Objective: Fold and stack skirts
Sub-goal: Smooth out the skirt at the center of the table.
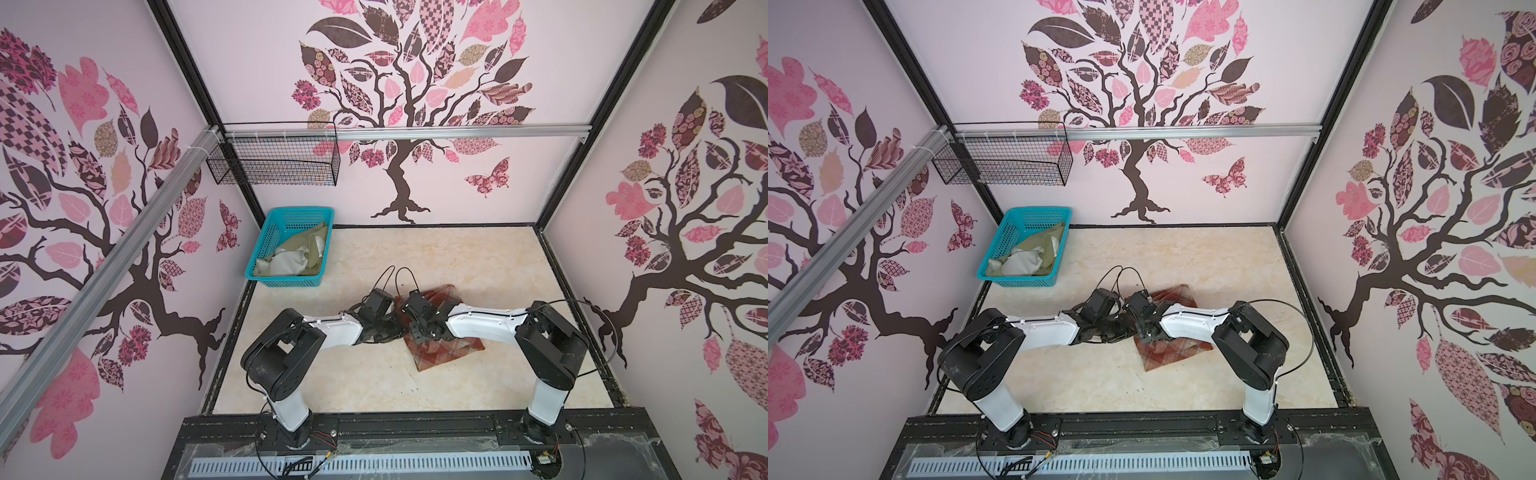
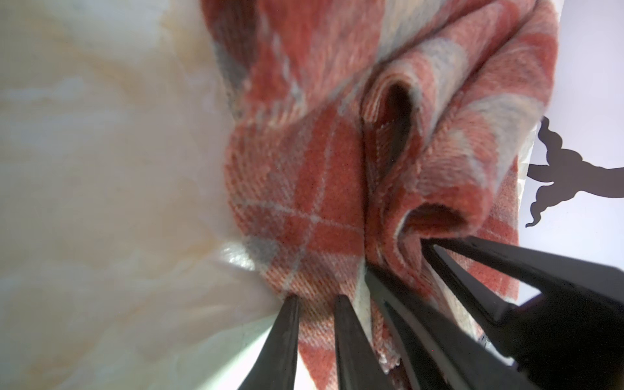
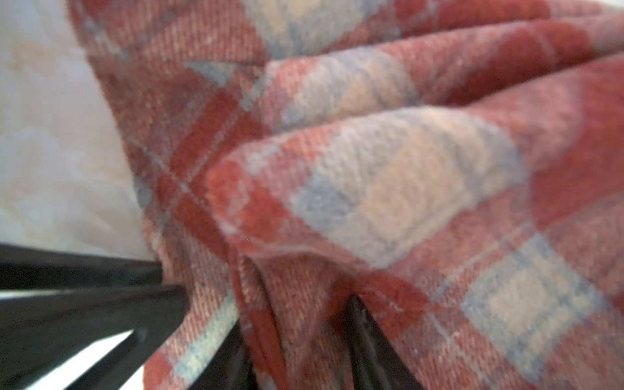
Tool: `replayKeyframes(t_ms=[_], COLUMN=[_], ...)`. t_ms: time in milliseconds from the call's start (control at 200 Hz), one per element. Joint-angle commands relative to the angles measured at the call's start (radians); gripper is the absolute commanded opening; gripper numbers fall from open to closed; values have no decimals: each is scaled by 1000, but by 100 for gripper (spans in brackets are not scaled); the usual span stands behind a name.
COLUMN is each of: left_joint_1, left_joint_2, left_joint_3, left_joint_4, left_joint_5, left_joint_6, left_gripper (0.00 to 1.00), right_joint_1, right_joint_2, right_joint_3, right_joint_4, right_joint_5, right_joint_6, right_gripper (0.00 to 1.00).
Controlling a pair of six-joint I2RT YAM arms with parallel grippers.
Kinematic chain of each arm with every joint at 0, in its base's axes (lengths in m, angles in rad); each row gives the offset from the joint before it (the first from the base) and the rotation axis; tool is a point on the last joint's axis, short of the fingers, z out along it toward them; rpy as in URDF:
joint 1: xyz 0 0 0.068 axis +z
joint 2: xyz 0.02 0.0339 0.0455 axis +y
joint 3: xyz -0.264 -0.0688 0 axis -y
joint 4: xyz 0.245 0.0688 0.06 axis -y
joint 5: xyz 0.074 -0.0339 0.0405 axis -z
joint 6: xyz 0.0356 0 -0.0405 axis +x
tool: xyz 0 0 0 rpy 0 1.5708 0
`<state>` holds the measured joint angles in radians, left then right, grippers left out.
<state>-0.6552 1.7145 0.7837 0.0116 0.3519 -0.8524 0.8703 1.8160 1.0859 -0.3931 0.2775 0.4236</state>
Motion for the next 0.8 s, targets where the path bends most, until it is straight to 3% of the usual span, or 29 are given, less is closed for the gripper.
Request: replayKeyframes(t_ms=[0,340,795], left_joint_1=[-4,-5,-14], left_joint_2=[-10,-4,18], left_joint_3=[-17,-12,1], left_joint_4=[-19,-24,-16], left_joint_5=[-5,-4,-4], left_joint_6=[19,20,15], left_gripper=[22,20,19], right_joint_1=[4,5,22], right_joint_2=[58,3,-142], right_joint_3=[-7,-7,56], right_joint_4=[-27,-23,-85], right_joint_5=[24,40,-36], right_joint_6=[12,-1,9], right_gripper=[35,0,0])
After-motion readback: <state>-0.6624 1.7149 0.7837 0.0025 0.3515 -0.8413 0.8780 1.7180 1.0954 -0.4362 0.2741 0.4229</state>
